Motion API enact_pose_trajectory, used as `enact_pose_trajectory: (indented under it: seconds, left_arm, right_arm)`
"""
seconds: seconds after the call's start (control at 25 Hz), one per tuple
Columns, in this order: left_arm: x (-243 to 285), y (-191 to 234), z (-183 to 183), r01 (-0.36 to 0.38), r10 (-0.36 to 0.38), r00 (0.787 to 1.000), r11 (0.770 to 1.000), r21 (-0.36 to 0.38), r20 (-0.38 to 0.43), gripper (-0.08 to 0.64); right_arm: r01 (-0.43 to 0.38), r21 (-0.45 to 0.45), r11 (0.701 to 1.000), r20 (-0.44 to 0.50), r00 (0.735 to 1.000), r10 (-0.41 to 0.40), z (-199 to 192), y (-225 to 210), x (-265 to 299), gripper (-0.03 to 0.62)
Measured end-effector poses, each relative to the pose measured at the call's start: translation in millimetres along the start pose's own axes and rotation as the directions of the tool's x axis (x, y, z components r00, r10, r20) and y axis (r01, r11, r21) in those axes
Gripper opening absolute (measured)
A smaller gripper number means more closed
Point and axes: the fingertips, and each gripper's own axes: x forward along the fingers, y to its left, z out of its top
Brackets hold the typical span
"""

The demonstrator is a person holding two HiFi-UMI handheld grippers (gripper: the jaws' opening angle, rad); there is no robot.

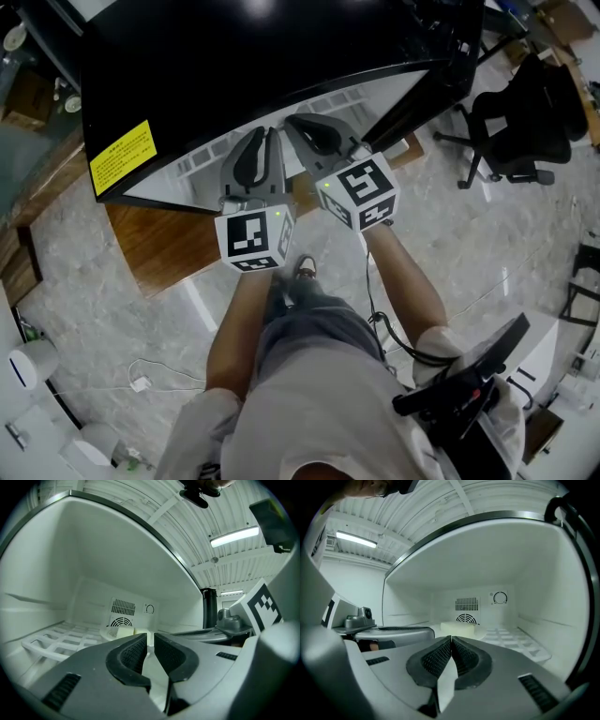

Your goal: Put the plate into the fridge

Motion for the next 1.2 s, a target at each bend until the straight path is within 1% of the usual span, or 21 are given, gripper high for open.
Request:
enact_pose_trajectory:
  seconds: [0.2,0.44,0.6,0.76,0.92,1.08,1.2]
  left_arm:
    - [-1,0,4,-0.001,0.001,1.0,1.0,-0.015,0.005,0.063]
    - [-3,5,5,-0.005,0.005,1.0,1.0,-0.015,-0.001,0.063]
    - [-10,15,0,-0.033,0.033,0.999,0.999,-0.003,-0.006,0.055]
    - [-24,11,-4,-0.072,0.072,0.997,0.997,0.023,-0.012,0.043]
    - [-44,17,-2,-0.113,0.114,0.993,0.993,0.028,-0.032,0.029]
    - [-70,-5,0,-0.163,0.164,0.986,0.986,0.027,-0.041,0.02]
    - [-95,-23,1,-0.192,0.192,0.98,0.981,0.009,-0.045,0.018]
  right_arm:
    - [-0.001,0.011,1.0,0.003,1.0,0.001,3,3,-1,0.02]
    - [0.011,-0.008,1.0,-0.011,1.0,-0.011,5,8,2,0.02]
    - [0.027,0.012,1.0,0.007,1.0,-0.027,4,14,1,0.02]
    - [0.057,0.019,0.998,0.026,0.998,-0.058,-1,20,-18,0.02]
    - [0.085,0.032,0.996,0.033,0.996,-0.086,5,37,-36,0.017]
    - [0.114,0.027,0.993,0.062,0.991,-0.116,11,44,-86,0.017]
    - [0.138,0.035,0.99,0.078,0.987,-0.141,12,52,-123,0.017]
